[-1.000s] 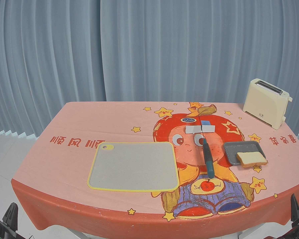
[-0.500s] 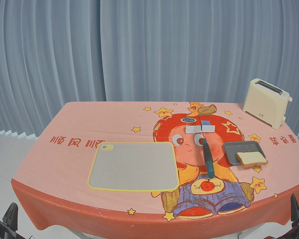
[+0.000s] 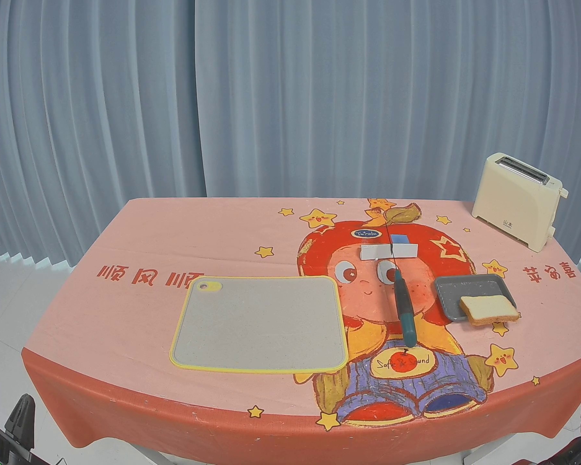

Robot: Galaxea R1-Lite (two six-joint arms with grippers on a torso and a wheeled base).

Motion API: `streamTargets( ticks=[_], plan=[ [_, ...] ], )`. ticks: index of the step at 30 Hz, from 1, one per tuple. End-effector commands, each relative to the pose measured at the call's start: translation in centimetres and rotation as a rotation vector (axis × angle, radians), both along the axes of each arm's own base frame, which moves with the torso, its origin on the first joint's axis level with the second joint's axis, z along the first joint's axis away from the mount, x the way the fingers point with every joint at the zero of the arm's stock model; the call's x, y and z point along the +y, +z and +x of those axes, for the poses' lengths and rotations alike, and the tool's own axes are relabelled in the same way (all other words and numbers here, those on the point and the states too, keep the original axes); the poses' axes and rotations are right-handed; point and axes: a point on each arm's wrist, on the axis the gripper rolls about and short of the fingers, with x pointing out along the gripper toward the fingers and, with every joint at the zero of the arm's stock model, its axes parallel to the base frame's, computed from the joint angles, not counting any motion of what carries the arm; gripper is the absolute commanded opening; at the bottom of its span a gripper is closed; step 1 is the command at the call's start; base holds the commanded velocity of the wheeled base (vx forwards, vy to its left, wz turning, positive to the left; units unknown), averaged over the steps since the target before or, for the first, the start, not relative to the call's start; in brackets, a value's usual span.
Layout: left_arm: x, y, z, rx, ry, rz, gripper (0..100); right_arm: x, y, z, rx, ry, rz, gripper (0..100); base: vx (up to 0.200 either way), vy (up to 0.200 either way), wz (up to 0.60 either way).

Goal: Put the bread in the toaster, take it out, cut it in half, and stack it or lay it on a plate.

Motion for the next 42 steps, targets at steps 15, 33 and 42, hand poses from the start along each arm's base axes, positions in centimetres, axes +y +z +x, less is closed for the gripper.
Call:
streamTargets(
  ticks=[15, 33, 42],
  plan=[
    [0.0, -0.5, 0.1, 0.019, 0.001, -0.001, 0, 0.0, -0.7, 0.0, 0.018, 0.003, -0.006, 100, 0.0, 0.0, 0.0],
    [0.0, -0.5, 0.1, 0.019, 0.001, -0.001, 0, 0.0, 1.4, 1.3, 0.131, 0.146, 0.282, 100, 0.0, 0.0, 0.0],
    [0.0, -0.5, 0.1, 0.019, 0.001, -0.001, 0, 0.2, 1.8, 2.3, 0.236, 0.195, 0.551, 100, 0.0, 0.0, 0.0]
  ],
)
